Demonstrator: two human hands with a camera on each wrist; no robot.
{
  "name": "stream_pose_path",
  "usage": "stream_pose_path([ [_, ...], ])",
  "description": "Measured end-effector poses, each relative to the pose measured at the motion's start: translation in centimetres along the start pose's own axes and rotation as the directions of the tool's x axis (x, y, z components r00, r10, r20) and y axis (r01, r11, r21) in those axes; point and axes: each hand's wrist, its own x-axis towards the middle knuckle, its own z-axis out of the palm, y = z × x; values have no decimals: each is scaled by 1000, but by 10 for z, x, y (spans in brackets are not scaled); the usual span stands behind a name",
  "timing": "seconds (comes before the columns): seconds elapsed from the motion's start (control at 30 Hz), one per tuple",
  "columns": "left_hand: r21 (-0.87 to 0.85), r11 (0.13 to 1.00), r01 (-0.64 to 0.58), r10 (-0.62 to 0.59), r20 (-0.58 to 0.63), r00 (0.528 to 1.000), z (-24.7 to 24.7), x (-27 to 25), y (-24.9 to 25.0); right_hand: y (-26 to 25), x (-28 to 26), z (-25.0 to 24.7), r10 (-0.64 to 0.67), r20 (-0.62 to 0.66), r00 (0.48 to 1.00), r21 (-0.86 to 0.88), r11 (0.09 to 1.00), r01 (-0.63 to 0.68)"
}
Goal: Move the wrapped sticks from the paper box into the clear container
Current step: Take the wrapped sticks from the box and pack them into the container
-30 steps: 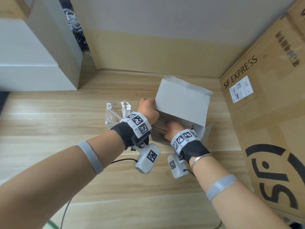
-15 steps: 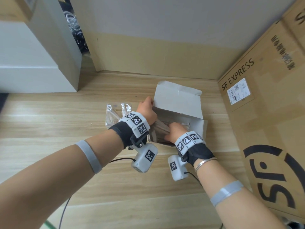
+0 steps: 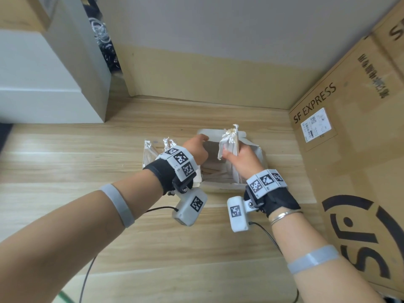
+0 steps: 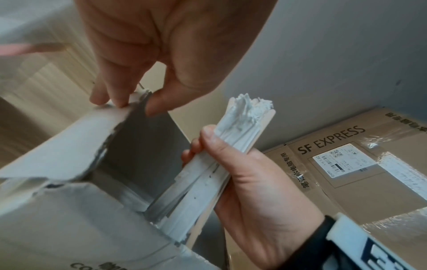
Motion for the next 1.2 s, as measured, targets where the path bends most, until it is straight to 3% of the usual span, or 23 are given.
stream_pose_path([
  [0.1,8,999,-36,36,-35,999,-7,-3,-2,-7,3,4,-38,-139,990,97,994,52],
  [0.23,-16,991,-132,127,-168,978,-26,-6,-12,-20,11,13,-84,-284,955,194,971,143],
  [0.33,-15,984,-178,168,-259,951,-41,-9,-24,-38,14,20,-125,-312,942,309,924,226],
  [0.47,-20,988,-151,136,-330,934,-58,-9,-43,-68,12,33,-218,-313,924,444,827,346],
  [0.57,17,997,-70,72,-308,949,-65,-11,-57,-90,7,51,-320,-289,902,478,769,425],
  [0.7,0,1000,13,-13,-226,974,-73,-12,-72,-103,7,79,-384,-212,899,496,750,437],
  [0.87,-34,998,51,-57,-230,971,-81,-11,-87,-96,15,104,-371,-106,923,447,811,377],
  [0.97,-20,999,47,-51,-251,967,-84,-10,-92,-91,16,109,-290,7,957,362,893,268],
  [1.07,-40,999,36,-45,-243,969,-85,-8,-94,-83,19,114,-175,68,982,105,980,167],
  [1.2,-63,998,30,-44,-233,971,-86,-8,-93,-72,18,107,-36,89,995,-174,983,51],
])
